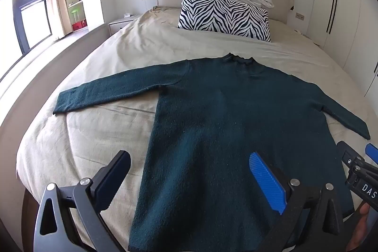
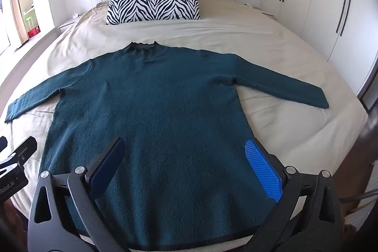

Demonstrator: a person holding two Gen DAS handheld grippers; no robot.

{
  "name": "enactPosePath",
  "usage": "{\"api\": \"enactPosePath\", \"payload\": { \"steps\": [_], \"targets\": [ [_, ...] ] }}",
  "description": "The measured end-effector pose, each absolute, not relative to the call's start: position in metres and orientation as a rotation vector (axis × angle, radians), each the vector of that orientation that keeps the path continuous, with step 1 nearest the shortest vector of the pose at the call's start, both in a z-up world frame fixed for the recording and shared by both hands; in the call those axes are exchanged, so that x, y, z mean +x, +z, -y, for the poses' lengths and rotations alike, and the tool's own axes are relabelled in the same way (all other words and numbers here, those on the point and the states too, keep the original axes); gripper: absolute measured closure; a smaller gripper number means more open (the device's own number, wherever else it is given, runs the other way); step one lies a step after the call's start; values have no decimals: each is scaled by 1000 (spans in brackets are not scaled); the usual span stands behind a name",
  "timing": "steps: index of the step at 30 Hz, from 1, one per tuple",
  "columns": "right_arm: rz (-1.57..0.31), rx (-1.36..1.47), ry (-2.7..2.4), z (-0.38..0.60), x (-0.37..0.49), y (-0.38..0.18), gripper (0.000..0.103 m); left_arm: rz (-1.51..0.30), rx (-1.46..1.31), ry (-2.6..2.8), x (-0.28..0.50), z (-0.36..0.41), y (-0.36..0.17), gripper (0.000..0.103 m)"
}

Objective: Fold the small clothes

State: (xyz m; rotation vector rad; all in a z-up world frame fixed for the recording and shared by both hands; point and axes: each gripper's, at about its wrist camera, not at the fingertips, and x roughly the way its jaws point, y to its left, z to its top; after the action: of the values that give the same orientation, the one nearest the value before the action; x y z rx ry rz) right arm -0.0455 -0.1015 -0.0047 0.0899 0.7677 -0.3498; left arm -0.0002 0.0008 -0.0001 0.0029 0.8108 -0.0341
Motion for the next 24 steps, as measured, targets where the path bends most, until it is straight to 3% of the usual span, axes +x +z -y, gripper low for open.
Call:
{"api": "enactPosePath", "payload": {
  "steps": [24],
  "targets": [
    [-781, 67, -356, 95, -47, -10, 0, -818, -8, -37, -4, -11, -1, 0]
  ]
}}
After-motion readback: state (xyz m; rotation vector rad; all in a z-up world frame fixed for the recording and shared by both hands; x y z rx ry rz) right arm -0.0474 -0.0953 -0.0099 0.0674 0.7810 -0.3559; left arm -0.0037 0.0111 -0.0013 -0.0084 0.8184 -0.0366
